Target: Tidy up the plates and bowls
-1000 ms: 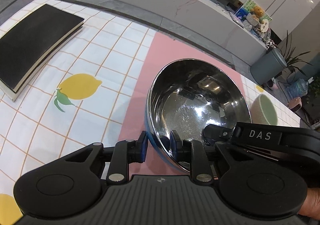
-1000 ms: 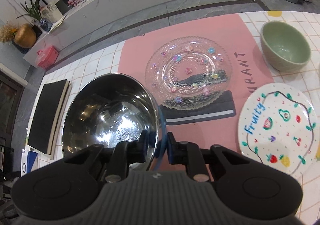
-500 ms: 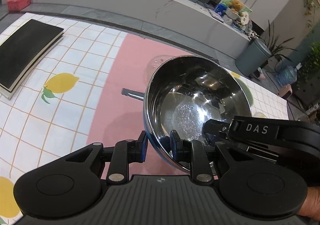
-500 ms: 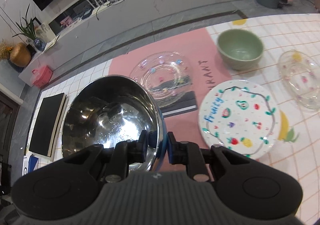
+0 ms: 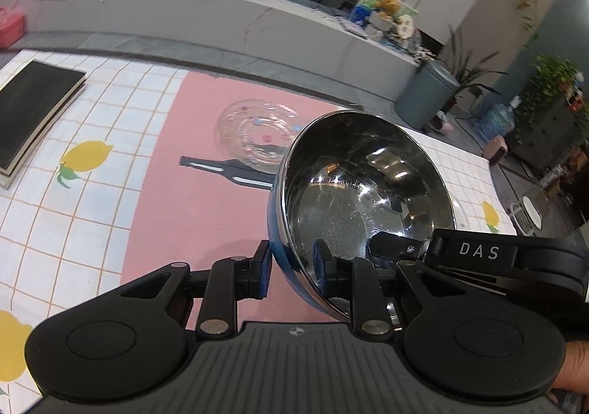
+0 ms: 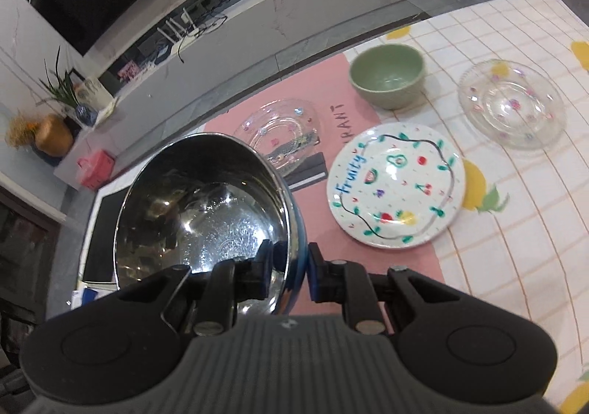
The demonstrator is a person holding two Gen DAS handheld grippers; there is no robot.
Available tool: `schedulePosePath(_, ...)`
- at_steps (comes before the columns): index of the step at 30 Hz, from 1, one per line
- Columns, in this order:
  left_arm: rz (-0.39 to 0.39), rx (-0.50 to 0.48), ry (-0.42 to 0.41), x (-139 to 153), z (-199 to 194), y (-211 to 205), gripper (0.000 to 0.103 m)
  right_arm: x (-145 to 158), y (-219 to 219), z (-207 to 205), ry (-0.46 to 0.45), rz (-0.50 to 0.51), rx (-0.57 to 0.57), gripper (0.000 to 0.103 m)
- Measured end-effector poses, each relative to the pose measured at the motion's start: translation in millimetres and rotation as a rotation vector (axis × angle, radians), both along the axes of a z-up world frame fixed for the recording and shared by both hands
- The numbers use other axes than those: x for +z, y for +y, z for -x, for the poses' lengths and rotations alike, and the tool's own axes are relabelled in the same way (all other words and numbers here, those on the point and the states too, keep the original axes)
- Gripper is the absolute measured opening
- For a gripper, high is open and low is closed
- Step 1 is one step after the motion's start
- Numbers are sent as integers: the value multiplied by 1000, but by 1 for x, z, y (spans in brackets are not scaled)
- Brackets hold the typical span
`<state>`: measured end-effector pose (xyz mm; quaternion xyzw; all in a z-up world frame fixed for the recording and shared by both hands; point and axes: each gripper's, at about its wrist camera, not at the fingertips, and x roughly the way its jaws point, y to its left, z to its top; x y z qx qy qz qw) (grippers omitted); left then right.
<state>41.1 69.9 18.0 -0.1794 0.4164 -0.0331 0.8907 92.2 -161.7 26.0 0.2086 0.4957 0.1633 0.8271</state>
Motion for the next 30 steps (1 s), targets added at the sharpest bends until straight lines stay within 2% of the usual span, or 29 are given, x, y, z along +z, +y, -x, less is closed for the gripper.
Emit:
schedulePosePath(6,-18,-81,-17,4,10,-25,26,5,-28,24,-17,1,-41,17)
schedulePosePath(16,-80,-188,-22,3,32,-55,28,-1,-64,56,13,-42,-96,18)
schedulePosePath(30,-116,-280,42,-12,46,-71,28,-24,-82,92,64,-26,-107,20)
